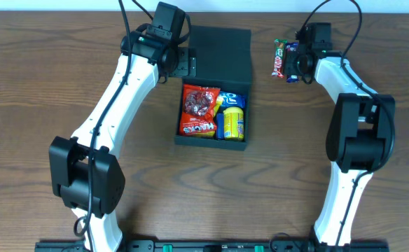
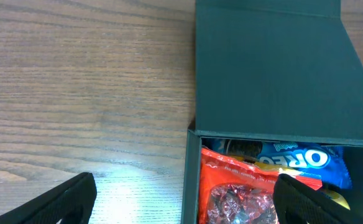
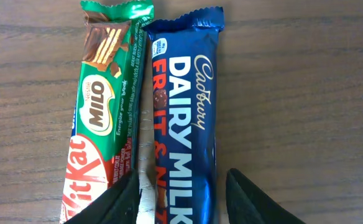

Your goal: Pack container

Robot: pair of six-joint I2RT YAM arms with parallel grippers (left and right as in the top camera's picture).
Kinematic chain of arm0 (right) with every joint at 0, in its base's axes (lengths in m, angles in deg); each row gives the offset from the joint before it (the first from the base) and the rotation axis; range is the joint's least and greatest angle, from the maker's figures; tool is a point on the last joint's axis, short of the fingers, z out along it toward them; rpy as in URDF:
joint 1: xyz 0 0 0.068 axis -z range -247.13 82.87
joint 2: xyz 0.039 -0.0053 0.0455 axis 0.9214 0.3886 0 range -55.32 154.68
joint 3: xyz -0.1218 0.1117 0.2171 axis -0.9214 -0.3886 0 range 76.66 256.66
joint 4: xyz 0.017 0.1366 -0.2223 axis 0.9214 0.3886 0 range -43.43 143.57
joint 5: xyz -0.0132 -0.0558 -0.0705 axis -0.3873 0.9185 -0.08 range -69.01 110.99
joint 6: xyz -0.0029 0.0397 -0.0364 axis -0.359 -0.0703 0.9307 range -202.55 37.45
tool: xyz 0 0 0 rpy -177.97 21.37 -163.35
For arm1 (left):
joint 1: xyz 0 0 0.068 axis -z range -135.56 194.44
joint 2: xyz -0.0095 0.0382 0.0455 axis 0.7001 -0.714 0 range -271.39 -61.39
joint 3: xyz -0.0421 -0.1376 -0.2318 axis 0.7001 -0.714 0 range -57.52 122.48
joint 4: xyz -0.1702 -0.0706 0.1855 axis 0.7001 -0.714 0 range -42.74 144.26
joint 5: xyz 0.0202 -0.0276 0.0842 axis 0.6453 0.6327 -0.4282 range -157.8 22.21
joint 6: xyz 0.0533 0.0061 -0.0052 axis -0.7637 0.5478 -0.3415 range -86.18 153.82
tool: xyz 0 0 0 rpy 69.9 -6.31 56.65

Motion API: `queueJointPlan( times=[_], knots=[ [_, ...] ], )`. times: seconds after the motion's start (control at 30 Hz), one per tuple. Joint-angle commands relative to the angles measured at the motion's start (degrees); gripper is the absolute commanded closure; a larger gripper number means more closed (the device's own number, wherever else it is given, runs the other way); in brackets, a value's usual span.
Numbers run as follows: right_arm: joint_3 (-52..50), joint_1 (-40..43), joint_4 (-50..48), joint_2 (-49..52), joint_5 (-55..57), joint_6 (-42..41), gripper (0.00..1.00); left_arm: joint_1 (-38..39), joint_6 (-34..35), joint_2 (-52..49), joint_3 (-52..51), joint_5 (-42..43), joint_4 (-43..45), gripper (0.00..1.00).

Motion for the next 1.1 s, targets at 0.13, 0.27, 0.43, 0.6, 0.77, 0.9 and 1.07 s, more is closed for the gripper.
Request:
queueJointPlan(
  times=[0.13,0.27,0.43,0.6,0.77,0.9,1.07],
  knots=[
    [0.94,0.28,1.64,1.86,0.74,1.62,0.56,-0.07,-0.42,1.09,0.83,0.44,-0.02,0.08],
    [0.94,0.28,2.19,1.95,0.74,1.97,0.59,-0.07,-0.42,1.09,0.81,0.44,-0.04,0.08],
    [0.94,0.28,2.32,1.95,0.72,1.95,0.72,-0.09,-0.42,1.09,0.81,0.44,-0.04,0.08],
    [2.38,0.28,4.55,1.40,0.70,1.97,0.78,-0.07,-0.42,1.09,0.81,0.42,-0.04,0.09],
    [6.78,0.28,9.09,-0.94,0.70,2.03,0.83,-0.09,-0.63,1.09,0.81,0.42,-0.02,0.09],
    [12.72,0.20,16.41,-4.76,0.72,5.27,0.89,-0.09,-1.73,1.09,0.81,0.39,-0.02,0.09],
    [20.11,-0.55,28.39,-11.82,0.70,9.62,0.92,-0.09,-1.97,1.09,0.83,-0.15,0.20,0.09]
  ],
)
